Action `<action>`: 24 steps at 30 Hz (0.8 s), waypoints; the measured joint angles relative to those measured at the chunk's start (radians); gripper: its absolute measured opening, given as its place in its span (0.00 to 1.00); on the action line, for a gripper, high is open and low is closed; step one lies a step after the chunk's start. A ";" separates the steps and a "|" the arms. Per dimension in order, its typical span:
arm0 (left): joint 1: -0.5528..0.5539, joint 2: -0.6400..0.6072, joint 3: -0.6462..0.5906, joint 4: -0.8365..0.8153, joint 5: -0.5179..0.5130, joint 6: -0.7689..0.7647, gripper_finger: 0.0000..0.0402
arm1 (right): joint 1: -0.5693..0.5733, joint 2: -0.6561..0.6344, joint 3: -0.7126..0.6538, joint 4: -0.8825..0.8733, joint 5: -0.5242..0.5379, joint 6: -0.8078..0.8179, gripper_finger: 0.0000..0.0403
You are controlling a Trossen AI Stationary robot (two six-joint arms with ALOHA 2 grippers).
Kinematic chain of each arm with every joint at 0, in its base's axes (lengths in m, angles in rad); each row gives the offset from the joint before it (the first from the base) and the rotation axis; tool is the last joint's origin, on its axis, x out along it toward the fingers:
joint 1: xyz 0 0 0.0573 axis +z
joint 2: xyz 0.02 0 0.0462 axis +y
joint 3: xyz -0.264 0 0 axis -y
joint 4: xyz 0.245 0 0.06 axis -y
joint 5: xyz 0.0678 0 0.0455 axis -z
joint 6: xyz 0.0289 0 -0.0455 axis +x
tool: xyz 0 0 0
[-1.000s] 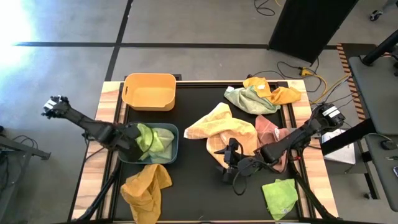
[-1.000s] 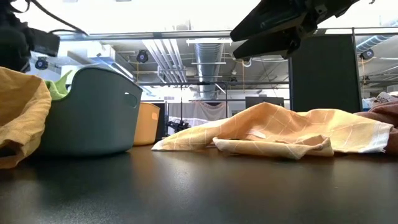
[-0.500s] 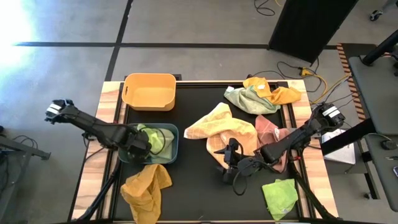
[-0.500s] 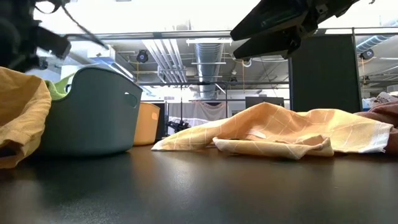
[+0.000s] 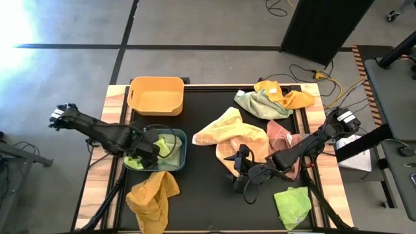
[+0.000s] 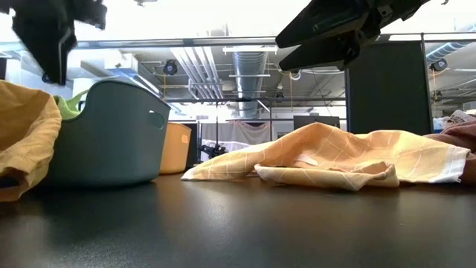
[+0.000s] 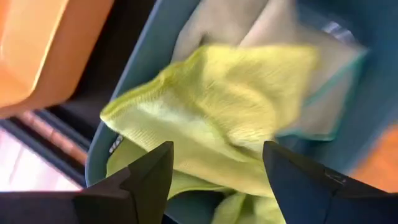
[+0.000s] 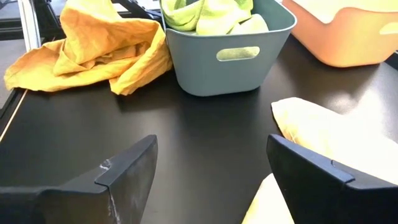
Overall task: Sort microfiber towel by color & place in baskets
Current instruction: Put the left green microfiber towel into the blue bin
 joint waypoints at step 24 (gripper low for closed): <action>0.060 0.096 -0.062 0.069 0.164 0.048 0.56 | 0.020 0.000 0.000 -0.008 -0.012 0.044 0.75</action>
